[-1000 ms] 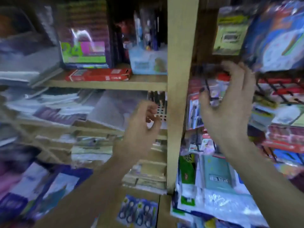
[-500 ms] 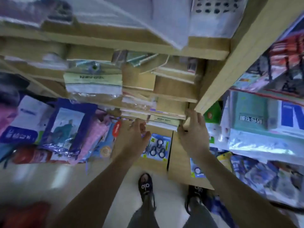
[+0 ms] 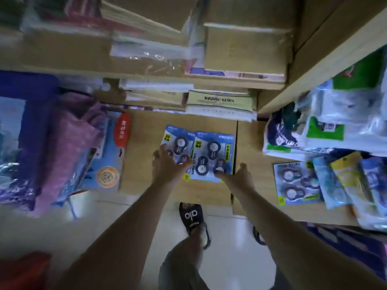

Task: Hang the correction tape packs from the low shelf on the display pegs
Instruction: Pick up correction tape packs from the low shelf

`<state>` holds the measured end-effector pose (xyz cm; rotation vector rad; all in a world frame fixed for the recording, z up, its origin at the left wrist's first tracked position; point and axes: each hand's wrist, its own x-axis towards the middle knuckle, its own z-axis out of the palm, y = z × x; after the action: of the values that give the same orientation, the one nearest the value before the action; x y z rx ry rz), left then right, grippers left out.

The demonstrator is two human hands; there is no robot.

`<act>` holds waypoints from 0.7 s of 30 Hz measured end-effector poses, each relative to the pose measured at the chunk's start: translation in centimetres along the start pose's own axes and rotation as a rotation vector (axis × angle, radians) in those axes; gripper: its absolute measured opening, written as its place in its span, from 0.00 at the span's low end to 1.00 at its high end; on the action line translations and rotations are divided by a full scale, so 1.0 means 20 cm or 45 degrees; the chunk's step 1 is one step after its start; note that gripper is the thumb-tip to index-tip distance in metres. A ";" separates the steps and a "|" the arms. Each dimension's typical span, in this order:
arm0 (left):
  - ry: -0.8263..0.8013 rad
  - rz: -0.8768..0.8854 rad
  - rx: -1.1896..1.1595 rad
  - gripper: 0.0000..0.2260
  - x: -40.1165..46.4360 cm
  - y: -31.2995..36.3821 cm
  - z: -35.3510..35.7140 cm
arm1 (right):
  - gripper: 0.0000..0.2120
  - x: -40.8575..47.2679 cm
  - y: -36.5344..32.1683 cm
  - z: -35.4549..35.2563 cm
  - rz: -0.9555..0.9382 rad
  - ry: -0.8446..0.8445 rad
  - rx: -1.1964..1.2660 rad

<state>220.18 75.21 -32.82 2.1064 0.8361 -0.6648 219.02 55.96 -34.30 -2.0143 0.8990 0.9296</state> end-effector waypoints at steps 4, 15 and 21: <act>0.033 -0.095 0.107 0.53 0.18 -0.15 0.07 | 0.41 0.14 0.06 0.18 0.071 0.076 0.054; 0.096 -0.227 0.186 0.53 0.35 -0.25 0.18 | 0.43 0.22 0.07 0.27 0.112 0.235 -0.025; 0.073 -0.174 -0.008 0.42 0.32 -0.28 0.13 | 0.32 0.20 0.11 0.19 0.035 0.118 0.240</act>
<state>219.77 78.22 -41.22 2.0845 1.0203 -0.6739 218.02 56.74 -40.14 -1.8993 1.0280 0.7420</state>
